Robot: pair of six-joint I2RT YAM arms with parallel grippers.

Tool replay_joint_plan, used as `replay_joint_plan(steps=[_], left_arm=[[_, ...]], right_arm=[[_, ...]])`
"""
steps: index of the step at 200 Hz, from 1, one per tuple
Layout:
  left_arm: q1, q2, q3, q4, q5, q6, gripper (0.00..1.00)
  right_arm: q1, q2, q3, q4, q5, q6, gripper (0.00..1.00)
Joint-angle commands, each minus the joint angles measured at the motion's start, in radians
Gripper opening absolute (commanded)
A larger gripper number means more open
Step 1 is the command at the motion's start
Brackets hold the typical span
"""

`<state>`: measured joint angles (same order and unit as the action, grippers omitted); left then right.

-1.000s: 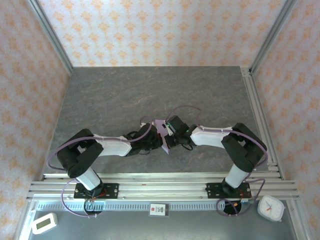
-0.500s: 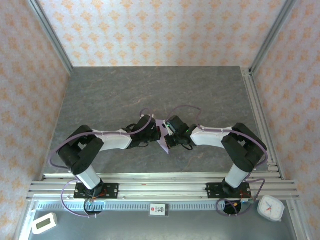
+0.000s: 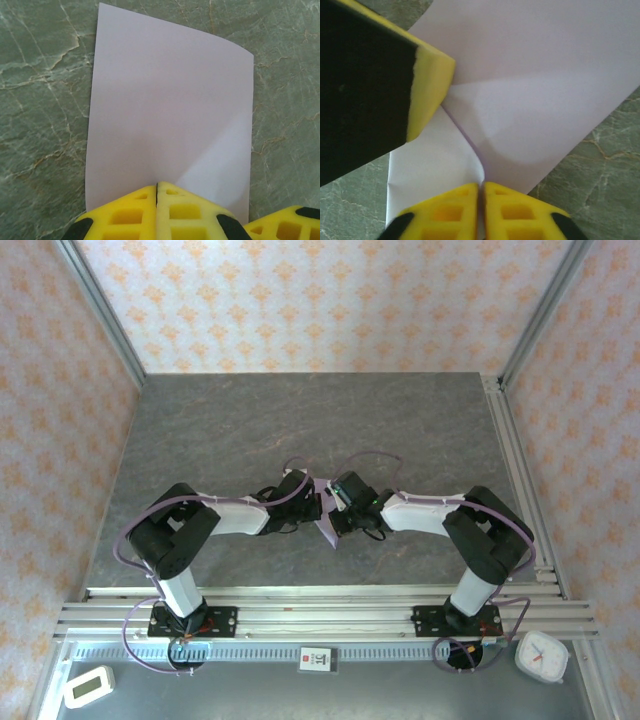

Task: Fold a paper plane with a square sheet of paper (pick it up from the middle)
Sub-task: Third fold the triangle at the center of the table.

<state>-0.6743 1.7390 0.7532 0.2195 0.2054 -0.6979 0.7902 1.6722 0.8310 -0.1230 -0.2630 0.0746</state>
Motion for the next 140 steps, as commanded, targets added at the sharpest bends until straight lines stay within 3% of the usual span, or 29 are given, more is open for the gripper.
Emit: replay_joint_plan(steps=[1,19,37,88,140], left_arm=[[0.005,0.047,-0.047,-0.034,-0.051,0.007,0.00],[0.005,0.050,-0.055,-0.031,-0.052,0.004,0.00],[0.005,0.051,-0.057,-0.033,-0.054,0.005,0.00],[0.006,0.052,-0.054,-0.037,-0.053,0.008,0.00],[0.006,0.059,-0.047,-0.041,-0.055,0.007,0.00]], right_arm=[[0.000,-0.046,0.001,-0.077,0.024,0.033,0.22],[0.000,-0.115,0.010,-0.096,0.040,0.061,0.30],[0.000,-0.180,0.009,-0.102,0.027,0.095,0.30],[0.050,-0.205,-0.045,0.014,-0.103,0.205,0.00],[0.096,-0.111,-0.053,0.117,-0.129,0.248,0.00]])
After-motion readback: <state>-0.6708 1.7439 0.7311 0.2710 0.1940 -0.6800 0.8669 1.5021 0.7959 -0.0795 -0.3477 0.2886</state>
